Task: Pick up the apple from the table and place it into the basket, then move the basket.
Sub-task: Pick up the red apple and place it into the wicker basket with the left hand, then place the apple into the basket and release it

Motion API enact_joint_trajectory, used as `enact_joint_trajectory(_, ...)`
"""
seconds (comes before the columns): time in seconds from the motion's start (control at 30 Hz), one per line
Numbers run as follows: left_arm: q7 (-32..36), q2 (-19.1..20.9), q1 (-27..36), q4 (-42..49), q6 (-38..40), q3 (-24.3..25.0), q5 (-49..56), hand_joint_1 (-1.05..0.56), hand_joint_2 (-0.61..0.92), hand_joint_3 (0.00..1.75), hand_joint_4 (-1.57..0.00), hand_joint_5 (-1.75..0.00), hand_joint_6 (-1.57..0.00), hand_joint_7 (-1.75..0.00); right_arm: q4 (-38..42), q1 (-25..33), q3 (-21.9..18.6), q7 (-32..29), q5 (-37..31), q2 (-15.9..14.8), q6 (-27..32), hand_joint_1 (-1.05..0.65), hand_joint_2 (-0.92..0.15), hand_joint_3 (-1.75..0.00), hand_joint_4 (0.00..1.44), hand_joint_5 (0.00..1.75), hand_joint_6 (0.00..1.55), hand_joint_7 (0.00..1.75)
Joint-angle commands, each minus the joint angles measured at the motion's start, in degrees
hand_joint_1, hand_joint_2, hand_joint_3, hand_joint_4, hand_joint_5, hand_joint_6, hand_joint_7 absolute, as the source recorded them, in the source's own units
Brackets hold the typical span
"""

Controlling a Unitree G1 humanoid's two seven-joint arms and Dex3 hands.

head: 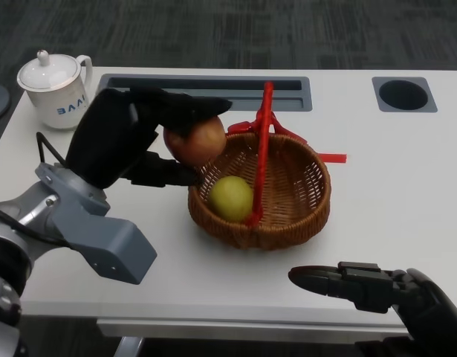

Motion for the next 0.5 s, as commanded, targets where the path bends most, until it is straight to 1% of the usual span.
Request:
enact_joint_trajectory(0.03, -2.1, -1.1, 1.3, -2.3, 0.8, 0.5, -1.1, -0.14, 0.71, 0.0, -1.38, -0.07, -1.19, -0.02, 0.3, -0.1, -0.5, -0.7, -0.2, -0.1, -0.4, -0.53, -0.92, -0.06, 0.77, 0.0, 0.71, 0.0)
enact_joint_trajectory(0.1, -3.6, -1.9, 1.7, -3.2, 1.4, 0.7, -1.7, -0.12, 0.7, 0.0, -1.39, -0.07, -1.2, -0.02, 0.3, -0.1, -0.5, -0.9, -0.5, 0.0, -0.6, -0.53, -0.92, -0.06, 0.77, 0.0, 0.71, 0.0)
enact_joint_trajectory(0.17, -4.6, -2.6, 1.8, -3.3, 1.6, 0.9, -2.2, -0.1, 0.69, 0.0, -1.44, -0.09, -1.21, -0.02, 0.3, -0.1, -0.5, -1.1, -0.7, 0.1, -0.7, -0.53, -0.92, -0.06, 0.77, 0.0, 0.71, 0.0)
enact_joint_trajectory(0.3, -4.5, -4.3, 0.8, -1.5, 2.1, 0.6, -1.6, -0.03, 0.66, 0.0, -1.48, -0.13, -1.23, -0.02, -0.1, 0.2, -0.4, -1.4, -0.9, 0.2, -0.2, -0.54, -0.92, -0.06, 0.77, 0.0, 0.71, 0.0)
enact_joint_trajectory(0.5, -5.8, -6.6, -0.5, 3.3, 1.9, 0.3, -2.2, -0.02, 0.69, 0.01, -1.4, -0.09, -1.22, -0.01, -0.5, 0.5, -0.5, -1.9, -1.5, 0.3, 0.0, -0.54, -0.92, -0.06, 0.78, 0.0, 0.71, 0.0)
